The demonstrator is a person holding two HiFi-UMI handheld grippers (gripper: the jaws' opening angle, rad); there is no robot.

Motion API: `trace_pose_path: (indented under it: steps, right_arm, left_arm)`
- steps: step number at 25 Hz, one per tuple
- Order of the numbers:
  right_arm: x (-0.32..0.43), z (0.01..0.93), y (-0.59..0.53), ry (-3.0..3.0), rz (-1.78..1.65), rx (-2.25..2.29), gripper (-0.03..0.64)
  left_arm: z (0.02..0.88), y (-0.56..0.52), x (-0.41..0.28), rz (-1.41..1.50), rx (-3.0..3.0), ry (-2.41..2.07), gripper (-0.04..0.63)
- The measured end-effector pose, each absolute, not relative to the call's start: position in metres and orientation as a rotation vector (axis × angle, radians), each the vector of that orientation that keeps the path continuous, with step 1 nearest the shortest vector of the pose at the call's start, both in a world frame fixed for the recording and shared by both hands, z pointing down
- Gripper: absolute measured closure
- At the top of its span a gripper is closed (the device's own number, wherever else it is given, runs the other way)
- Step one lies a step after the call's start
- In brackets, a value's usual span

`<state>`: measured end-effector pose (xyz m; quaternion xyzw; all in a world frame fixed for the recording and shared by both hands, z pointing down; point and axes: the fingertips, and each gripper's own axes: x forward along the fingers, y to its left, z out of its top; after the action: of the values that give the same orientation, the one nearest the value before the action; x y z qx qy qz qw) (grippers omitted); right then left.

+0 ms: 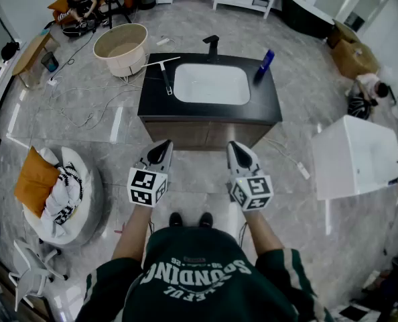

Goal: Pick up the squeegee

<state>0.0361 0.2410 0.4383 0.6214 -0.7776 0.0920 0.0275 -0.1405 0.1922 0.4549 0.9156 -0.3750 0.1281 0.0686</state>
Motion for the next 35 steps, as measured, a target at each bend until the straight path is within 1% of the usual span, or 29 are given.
trace_pose_path:
  steps: [3,9,18,35]
  right_arm:
    - [0.038,0.447,0.239,-2.386,0.322,1.949,0.615]
    - [0.035,0.452,0.245,-2.337,0.245,1.924,0.615]
    - [0.043,0.451,0.244,-2.326,0.245,1.957,0.615]
    - [0.062,0.463,0.241,-2.348,0.292,1.912,0.615]
  left_arm:
    - [0.457,0.191,-0.144,0.383,2.754,-1.133,0.594]
    - [0.458,0.193,-0.146,0.364,2.758,-1.126,0.594]
    - [0.457,0.189,-0.147,0.324,2.751,-1.138,0.594]
    - [0.465,0.190,-0.121,0.347,2.744,-1.135,0.594]
